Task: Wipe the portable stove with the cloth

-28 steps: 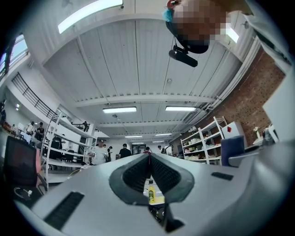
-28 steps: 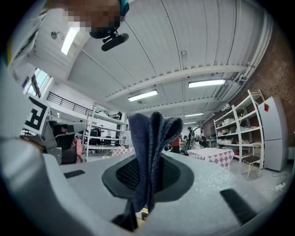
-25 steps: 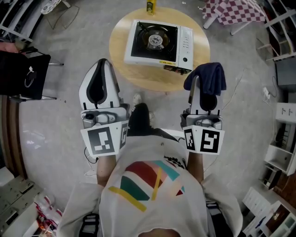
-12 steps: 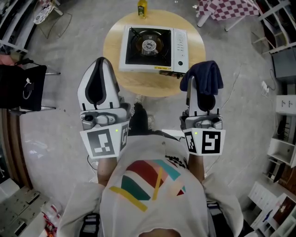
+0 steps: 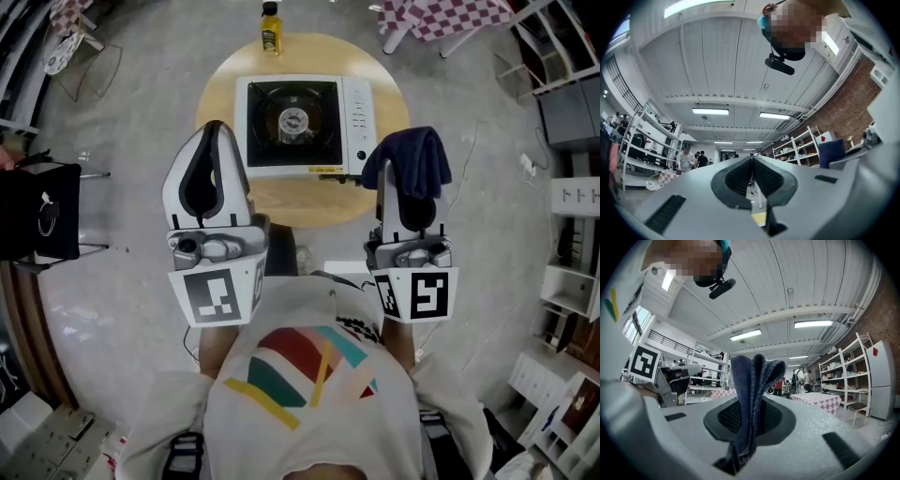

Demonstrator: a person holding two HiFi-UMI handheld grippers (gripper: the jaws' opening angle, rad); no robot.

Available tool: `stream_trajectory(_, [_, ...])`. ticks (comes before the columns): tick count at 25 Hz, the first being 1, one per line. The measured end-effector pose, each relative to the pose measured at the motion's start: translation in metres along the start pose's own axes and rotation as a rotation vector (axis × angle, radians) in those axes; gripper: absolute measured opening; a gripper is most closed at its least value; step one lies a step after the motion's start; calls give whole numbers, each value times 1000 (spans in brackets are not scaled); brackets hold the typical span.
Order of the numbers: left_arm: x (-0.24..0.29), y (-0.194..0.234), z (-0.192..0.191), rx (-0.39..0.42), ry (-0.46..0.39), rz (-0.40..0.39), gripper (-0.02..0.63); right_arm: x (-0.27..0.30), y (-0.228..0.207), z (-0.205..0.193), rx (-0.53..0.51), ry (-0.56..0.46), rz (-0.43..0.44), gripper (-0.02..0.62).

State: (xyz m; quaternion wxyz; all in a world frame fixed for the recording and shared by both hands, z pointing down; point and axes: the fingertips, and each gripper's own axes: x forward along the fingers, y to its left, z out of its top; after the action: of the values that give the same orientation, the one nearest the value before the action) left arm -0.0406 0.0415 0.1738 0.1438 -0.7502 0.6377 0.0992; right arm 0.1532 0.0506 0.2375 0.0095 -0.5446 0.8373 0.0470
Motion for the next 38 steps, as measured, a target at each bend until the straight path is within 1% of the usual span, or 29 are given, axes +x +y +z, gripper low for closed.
stream_trajectory(4, [36, 19, -24, -4, 23, -44, 6, 45, -7, 10, 4, -17, -28, 32])
stream_trajectory(8, [77, 46, -33, -17, 15, -54, 6, 94, -7, 22, -2, -31, -42, 32])
stream_trajectory(10, [96, 55, -38, -22, 12, -75, 6, 114, -9, 27, 8, -40, -58, 32])
stream_trajectory(13, [116, 63, -49, -30, 28, -113, 6, 137, -12, 29, 12, -43, -93, 32])
stream_trajectory(17, [138, 67, -57, -53, 34, -137, 6, 158, -21, 29, -26, -25, -129, 32])
stream_trajectory(20, [151, 61, -60, -65, 39, -133, 6, 162, -31, 31, -29, -30, -139, 32])
stream_trajectory(25, [161, 46, -57, -99, 34, -70, 8, 153, -53, 29, 52, -73, -135, 32])
stream_trajectory(28, [164, 34, -51, -72, 29, -55, 8, 150, -66, 27, 49, -77, -136, 32])
stream_trajectory(31, [169, 24, -38, -71, 5, -31, 6, 147, -78, 29, 89, -99, -126, 32])
stream_trajectory(33, [169, 16, -37, -69, 9, -31, 8, 144, -86, 28, 112, -105, -122, 32])
stream_trajectory(35, [167, 7, -37, -56, 15, -38, 8, 143, -93, 26, 110, -104, -117, 32])
stream_trajectory(38, [169, -1, -31, -43, 2, -26, 8, 141, -100, 22, 114, -96, -112, 32])
